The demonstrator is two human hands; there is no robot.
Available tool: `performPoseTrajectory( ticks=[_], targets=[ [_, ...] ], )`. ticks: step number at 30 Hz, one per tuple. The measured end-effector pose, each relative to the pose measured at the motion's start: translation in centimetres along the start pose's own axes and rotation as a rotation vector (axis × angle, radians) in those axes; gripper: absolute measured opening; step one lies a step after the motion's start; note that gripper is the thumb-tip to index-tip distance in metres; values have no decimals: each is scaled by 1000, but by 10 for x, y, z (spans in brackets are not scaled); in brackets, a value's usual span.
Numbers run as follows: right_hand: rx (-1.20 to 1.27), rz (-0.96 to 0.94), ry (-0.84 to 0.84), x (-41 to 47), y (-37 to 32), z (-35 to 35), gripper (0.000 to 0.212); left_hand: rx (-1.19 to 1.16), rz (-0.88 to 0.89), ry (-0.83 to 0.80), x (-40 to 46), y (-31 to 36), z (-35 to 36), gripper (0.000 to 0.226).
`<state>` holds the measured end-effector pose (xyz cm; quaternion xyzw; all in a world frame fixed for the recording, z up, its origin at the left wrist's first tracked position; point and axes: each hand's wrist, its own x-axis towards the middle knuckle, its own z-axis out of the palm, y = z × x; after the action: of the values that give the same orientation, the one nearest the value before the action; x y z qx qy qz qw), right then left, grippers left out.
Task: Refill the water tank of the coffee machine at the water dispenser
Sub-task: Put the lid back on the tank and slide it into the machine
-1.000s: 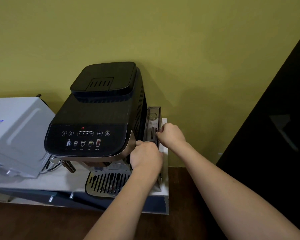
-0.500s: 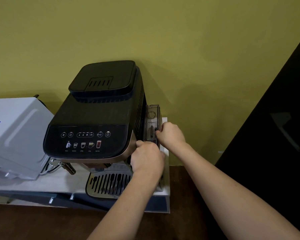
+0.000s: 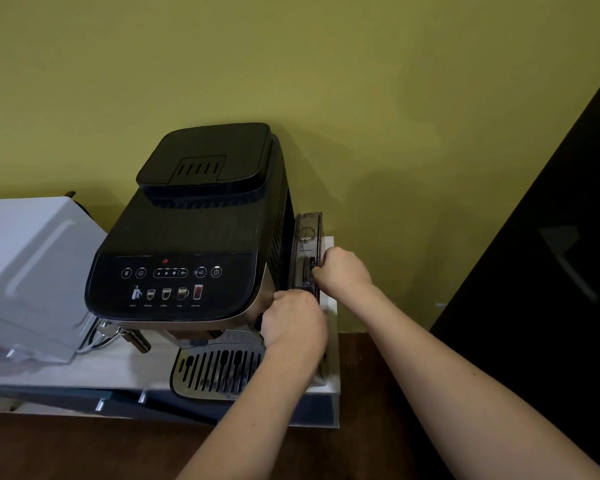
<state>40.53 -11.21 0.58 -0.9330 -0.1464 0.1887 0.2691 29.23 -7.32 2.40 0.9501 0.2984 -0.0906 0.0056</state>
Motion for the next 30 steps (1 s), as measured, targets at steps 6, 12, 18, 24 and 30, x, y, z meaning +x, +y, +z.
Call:
performPoseTrajectory(
  ticks=[6, 12, 18, 24, 30],
  targets=[
    [2, 30, -52, 0, -2, 0, 9, 7, 23, 22, 1, -2, 3, 30],
    [105, 91, -84, 3, -1, 1, 16, 16, 84, 46, -5, 1, 3, 29],
    [232, 124, -122, 7, 4, 3, 14, 125, 89, 27, -2, 8, 5, 29],
    [326, 88, -108, 17, 16, 18, 27, 74, 68, 16, -8, 7, 20, 58],
    [281, 50, -25, 1, 20, 13, 25, -137, 102, 62, -20, -4, 24, 59]
  ],
)
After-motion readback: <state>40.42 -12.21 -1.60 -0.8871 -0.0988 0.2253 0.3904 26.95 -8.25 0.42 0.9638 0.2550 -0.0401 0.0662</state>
